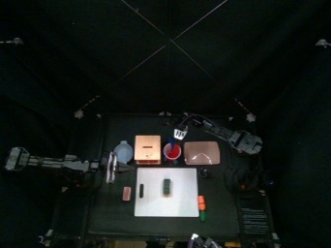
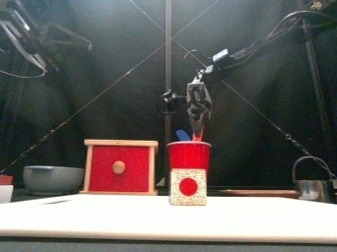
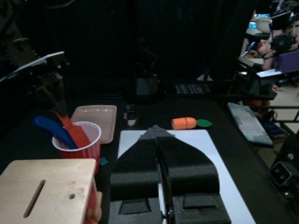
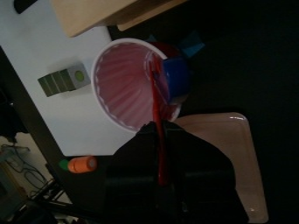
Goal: Cut the sushi into 4 pieces with the knife
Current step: Grasp knife edge with left hand
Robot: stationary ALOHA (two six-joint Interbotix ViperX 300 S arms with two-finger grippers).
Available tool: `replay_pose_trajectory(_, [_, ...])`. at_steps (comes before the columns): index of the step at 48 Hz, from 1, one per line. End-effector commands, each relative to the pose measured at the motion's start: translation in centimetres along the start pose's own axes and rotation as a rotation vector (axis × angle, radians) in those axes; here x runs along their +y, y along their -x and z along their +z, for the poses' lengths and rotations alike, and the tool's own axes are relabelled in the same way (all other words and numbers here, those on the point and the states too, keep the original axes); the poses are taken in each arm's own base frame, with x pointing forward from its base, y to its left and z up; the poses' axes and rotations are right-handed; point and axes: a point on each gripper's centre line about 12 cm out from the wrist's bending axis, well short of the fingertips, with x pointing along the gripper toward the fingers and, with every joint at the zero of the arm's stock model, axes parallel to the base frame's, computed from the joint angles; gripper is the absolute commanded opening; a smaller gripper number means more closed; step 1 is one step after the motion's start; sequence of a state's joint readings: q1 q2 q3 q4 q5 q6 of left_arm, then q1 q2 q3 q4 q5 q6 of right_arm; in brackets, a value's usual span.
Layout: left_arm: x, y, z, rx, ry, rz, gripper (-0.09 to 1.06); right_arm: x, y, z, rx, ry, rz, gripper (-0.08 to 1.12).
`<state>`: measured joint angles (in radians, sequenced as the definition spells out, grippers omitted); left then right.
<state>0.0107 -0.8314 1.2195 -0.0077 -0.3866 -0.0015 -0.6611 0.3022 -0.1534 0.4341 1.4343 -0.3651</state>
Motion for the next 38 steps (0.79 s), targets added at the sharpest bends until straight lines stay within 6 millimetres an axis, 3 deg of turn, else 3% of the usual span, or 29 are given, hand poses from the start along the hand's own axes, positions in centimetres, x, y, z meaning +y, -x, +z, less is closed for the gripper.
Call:
replay_pose_trajectory(1, [0.1,-0.2,0.6,-0.021,-0.001,0.002,0.21,2.6,4.5,-0.1,-0.085,0.046,-0.013,0.05])
replay_pose_trajectory(12, [0.2,-0.2,0.9,-0.031,0.0,0.008,0.21,6.4,10.1,-2.1,-0.205,0.093,-0.046,0.05])
replay_pose_trajectory(24, [0.9,-0.2,1.1,-0.047,0.045,0.051,0.25,12.3,15.0,-6.0,-0.383,0.218,-0.095,0.05])
replay_pose_trajectory(30, [1.7,-0.2,1.1,-0.051,0.115,0.101,0.4,14.6,14.9,-7.7,-0.519,0.269,-0.121,0.05])
replay_pose_trajectory(38, [2.0,-0.1,1.1,-0.052,0.159,0.12,0.67,15.9,11.6,-9.2,-0.67,0.305,-0.13,0.05])
